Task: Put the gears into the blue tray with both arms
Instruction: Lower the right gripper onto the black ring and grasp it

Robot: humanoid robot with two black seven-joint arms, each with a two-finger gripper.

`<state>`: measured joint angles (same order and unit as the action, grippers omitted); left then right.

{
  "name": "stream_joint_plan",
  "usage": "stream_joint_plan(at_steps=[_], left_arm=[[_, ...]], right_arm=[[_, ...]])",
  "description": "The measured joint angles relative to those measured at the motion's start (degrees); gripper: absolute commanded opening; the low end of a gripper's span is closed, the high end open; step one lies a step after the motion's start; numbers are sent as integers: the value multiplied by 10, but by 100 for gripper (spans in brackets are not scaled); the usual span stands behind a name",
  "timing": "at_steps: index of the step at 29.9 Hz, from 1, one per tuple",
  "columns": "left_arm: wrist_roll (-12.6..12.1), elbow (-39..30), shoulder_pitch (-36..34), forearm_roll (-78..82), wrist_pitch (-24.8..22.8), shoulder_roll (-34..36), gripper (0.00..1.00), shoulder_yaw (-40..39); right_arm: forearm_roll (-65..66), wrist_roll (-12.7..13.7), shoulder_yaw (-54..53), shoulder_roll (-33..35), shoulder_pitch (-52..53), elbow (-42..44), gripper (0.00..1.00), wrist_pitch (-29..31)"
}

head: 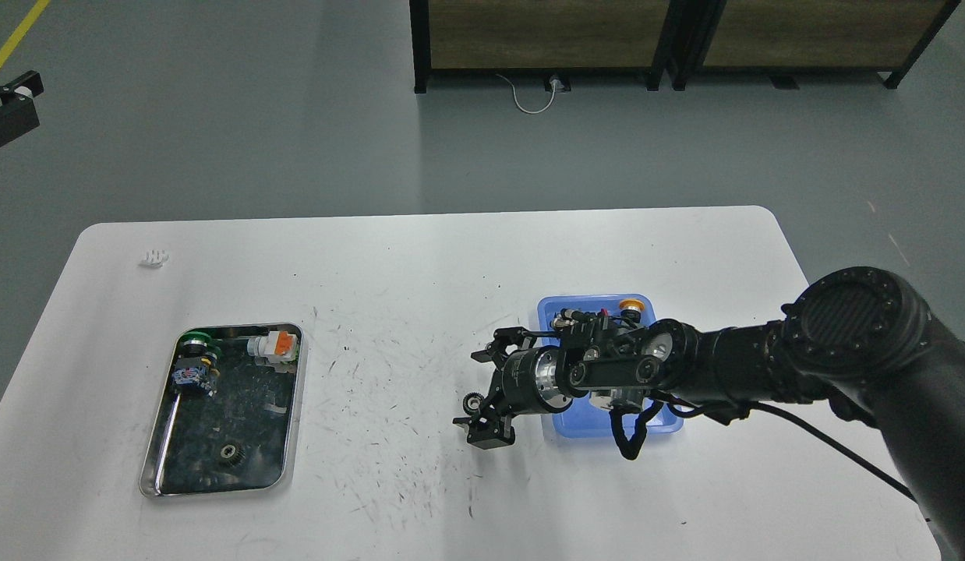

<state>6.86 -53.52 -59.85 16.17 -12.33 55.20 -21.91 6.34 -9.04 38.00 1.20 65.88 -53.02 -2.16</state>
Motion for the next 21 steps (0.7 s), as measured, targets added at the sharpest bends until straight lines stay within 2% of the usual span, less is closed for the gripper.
stream_joint_plan(at_steps=[7,21], left_arm=[[-1,0,0,0,0,0,99,0],[-2,0,-1,1,4,0,99,0]], right_arm=[[20,-4,-1,-6,-21,4,88,-5],[20,-9,-10,9,-22,7,75,1]])
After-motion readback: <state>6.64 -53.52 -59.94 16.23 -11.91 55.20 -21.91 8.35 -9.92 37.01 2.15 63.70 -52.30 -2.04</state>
